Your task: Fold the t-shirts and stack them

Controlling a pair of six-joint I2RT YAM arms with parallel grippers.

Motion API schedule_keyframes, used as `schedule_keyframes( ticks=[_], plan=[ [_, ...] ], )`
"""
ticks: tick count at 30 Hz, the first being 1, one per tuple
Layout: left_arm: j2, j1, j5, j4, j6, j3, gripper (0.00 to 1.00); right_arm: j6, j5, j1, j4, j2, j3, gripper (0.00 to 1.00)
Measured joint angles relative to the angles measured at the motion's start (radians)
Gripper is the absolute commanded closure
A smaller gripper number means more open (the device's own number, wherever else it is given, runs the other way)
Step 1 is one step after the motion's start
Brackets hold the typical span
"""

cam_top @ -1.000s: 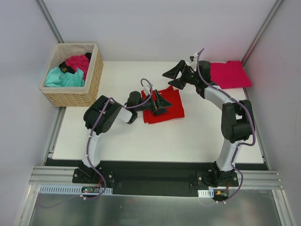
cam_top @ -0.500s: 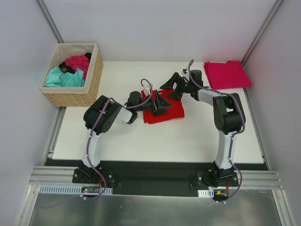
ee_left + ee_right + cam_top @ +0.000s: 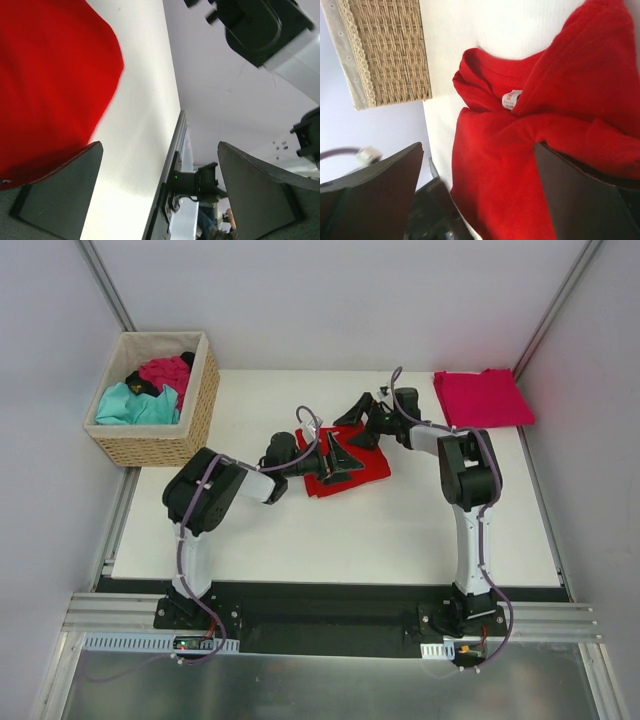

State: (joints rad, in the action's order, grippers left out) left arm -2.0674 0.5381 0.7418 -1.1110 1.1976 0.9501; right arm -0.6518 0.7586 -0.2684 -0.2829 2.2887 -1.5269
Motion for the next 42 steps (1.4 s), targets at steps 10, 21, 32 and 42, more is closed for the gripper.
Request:
schedule_keyframes(
  ticks=[10, 21, 32, 42],
  plan=[
    [0.226, 0.012, -0.035, 0.163, -0.164, -0.098, 0.01, 0.047, -0.074, -0.003, 0.003, -0.029, 0.021, 0.02],
    [-0.057, 0.011, -0.027, -0.067, -0.105, -0.077, 0.01, 0.137, -0.161, 0.0, 0.106, -0.137, 0.087, 0.02],
    [0.045, 0.018, -0.016, 0.019, -0.083, -0.091, 0.01, 0.21, -0.209, 0.005, 0.225, -0.339, 0.096, 0.03],
    [0.414, 0.084, -0.02, 0.381, -0.199, -0.021, 0.01, 0.503, -0.684, 0.109, 0.678, -0.306, -0.453, 0.03]
  ],
)
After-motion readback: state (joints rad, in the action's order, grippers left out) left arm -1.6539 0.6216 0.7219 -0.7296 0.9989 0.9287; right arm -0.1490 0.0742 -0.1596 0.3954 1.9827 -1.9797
